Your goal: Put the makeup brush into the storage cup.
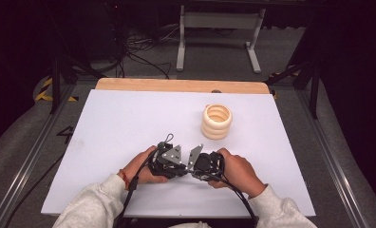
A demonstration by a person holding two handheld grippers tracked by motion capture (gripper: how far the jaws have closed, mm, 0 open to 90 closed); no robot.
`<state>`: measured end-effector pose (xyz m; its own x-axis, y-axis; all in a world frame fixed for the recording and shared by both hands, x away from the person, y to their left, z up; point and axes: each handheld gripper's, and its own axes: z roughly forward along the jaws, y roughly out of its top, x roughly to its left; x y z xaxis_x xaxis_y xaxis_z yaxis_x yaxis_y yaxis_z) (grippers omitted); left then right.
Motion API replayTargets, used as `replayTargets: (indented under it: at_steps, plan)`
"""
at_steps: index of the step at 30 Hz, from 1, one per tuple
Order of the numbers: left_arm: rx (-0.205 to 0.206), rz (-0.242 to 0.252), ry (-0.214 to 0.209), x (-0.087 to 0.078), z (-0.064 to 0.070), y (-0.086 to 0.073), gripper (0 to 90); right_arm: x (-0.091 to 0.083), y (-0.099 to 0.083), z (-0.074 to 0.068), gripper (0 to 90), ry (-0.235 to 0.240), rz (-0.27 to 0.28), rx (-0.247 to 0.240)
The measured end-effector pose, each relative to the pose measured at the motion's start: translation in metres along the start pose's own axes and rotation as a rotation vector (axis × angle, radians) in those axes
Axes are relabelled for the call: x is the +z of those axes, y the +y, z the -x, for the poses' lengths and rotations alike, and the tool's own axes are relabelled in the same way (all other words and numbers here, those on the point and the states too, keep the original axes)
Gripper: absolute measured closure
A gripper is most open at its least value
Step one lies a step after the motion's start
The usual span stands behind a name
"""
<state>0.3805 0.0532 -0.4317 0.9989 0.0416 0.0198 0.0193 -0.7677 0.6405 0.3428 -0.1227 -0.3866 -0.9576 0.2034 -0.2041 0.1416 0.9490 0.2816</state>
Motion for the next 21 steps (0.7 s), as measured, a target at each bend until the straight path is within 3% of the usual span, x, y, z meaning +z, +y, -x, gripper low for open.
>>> replayTargets:
  at_steps: [5,7,11,15,16,17,18,21]
  plan:
    - [0.034,0.005,-0.014,-0.002,0.002,0.000,81.0,-0.004,-0.003,0.000,83.1,-0.017,0.031,-0.002]
    - [0.051,0.009,-0.027,-0.001,0.004,0.000,83.4,-0.006,-0.004,0.002,82.3,-0.013,0.057,0.014]
    - [0.064,0.025,-0.016,-0.003,0.004,-0.001,83.8,-0.008,-0.010,0.006,82.7,0.005,0.106,0.025]
    - [0.045,0.053,-0.008,-0.006,0.003,-0.002,83.9,-0.014,-0.017,0.009,79.0,-0.013,0.194,0.050]
    - [0.027,0.064,0.006,-0.009,0.002,-0.004,83.9,-0.018,-0.021,0.011,76.9,-0.045,0.236,0.078]
    - [0.027,0.064,0.006,-0.009,0.002,-0.004,83.9,-0.022,-0.025,0.012,76.9,-0.047,0.281,0.100]
    - [0.024,0.079,0.011,-0.010,0.001,-0.004,83.9,-0.022,-0.025,0.012,76.8,-0.047,0.281,0.100]
    - [0.006,0.102,0.027,-0.015,-0.001,-0.007,83.9,-0.033,-0.040,0.015,83.9,-0.089,0.383,0.166]
